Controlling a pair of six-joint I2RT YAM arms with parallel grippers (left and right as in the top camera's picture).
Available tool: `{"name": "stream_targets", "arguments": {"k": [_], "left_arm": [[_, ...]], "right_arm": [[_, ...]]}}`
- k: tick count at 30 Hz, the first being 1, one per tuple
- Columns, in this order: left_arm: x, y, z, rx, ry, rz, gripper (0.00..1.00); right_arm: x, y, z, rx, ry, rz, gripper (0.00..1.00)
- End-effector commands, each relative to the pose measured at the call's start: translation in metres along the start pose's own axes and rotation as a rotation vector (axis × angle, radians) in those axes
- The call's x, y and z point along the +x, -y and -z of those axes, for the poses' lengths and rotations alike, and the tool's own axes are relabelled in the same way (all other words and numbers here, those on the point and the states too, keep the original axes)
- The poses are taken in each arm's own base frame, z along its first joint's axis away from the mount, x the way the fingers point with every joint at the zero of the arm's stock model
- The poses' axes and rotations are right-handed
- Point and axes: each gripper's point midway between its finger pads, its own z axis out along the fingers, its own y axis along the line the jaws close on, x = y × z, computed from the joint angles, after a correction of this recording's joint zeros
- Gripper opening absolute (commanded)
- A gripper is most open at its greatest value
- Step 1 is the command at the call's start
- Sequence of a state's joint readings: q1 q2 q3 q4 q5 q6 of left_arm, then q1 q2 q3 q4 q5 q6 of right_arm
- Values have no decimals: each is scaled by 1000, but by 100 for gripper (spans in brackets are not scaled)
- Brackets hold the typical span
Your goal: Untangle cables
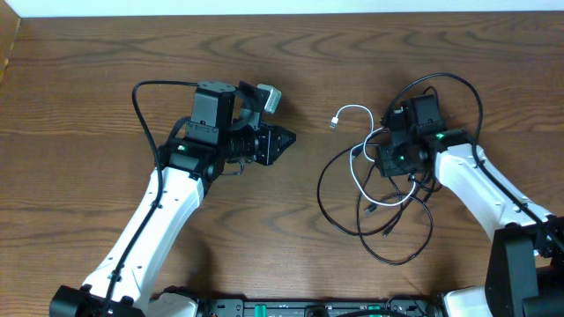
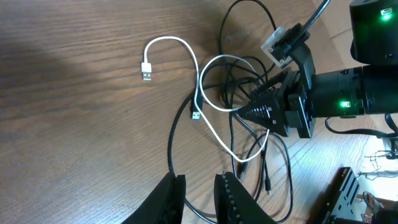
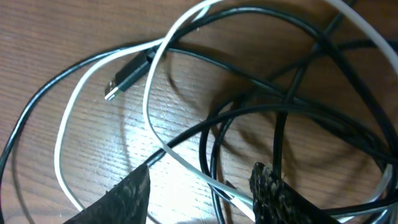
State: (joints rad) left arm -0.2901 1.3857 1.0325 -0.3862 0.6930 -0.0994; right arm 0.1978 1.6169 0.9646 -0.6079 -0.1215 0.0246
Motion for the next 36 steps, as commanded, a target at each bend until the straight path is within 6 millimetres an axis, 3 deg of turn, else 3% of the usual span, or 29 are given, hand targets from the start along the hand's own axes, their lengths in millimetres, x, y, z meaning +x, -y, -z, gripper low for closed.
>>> {"name": "stream_targets", "arguments": {"k": [1,11,15,23,24,27,31,36], "left_arm": [[-6,5,4,9,15,-30,22],[-6,6,4,9,14,-29,22],[-5,6,5,8,9,-26,21],[-7,9,9,11,23,-36,22],[-7,10,9,11,24,-37,22],[-8,11,11,12,30,-42,22],[-8,11,11,12,30,-41,22],[-7,11,11,11,27,-39,22]], "right_arm": [[8,13,-3,6,-25,12,48],[21,7,-3,-47,-68,62,38],[36,16,-9,5,-105,60,40],[39,28,-10,69,-116,103,42],[38,28,-10,69,-114,104,38],[35,27,-10,62,-101,96,1],[35,23,-11,41,-100,95,1],[31,1,-10,-88,-76,92,1]]}}
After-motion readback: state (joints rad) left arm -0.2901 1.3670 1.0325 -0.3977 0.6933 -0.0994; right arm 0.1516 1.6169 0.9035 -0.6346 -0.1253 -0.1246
